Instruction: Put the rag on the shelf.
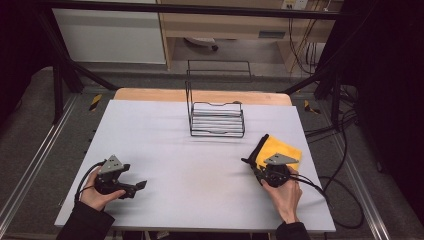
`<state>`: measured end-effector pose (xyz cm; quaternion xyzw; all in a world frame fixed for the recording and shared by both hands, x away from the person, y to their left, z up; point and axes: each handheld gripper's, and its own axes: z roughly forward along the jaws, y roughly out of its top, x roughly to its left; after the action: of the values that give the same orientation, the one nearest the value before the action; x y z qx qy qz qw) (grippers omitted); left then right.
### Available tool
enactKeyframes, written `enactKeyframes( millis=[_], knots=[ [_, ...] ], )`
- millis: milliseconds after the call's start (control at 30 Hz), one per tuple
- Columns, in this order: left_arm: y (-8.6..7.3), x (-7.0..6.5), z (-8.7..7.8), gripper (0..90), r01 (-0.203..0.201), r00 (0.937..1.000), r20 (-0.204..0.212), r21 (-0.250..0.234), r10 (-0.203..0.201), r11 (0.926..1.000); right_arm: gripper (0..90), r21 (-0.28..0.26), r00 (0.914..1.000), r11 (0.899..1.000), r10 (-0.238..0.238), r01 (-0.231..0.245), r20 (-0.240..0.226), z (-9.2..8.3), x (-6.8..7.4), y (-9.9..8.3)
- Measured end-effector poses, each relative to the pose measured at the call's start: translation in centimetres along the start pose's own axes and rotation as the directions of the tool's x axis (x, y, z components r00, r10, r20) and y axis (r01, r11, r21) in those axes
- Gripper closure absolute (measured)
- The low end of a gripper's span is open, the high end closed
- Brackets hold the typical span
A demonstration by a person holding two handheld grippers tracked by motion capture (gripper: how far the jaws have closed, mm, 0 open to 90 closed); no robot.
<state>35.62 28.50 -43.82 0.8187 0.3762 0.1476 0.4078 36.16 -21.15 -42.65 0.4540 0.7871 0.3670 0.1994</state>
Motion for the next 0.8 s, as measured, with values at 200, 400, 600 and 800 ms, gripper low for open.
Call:
enactKeyframes(
  millis=[200,400,600,800],
  knots=[
    [0.0,0.0,0.0,7.5,0.003,1.0,-0.002,0.0,-0.003,1.0,80.2,-0.02,0.996,1.0,-0.008,0.007,-0.089,0.1,1.9,0.9],
    [0.0,0.0,0.0,7.5,0.004,1.0,-0.003,0.0,-0.004,1.0,80.1,-0.018,0.9842,0.999,-0.049,0.047,-0.17,0.8,4.6,1.6],
    [0.0,0.1,-0.1,7.7,0.012,0.9999,-0.005,0.0,-0.012,0.9999,80.1,0.002,0.9542,0.993,-0.109,0.114,-0.279,2.2,8.5,2.1],
    [0.0,0.1,-0.1,7.9,0.017,0.9998,-0.005,0.001,-0.017,0.9998,79.8,0.02,0.9167,0.986,-0.146,0.166,-0.372,2.8,10.7,1.9]
  ],
)
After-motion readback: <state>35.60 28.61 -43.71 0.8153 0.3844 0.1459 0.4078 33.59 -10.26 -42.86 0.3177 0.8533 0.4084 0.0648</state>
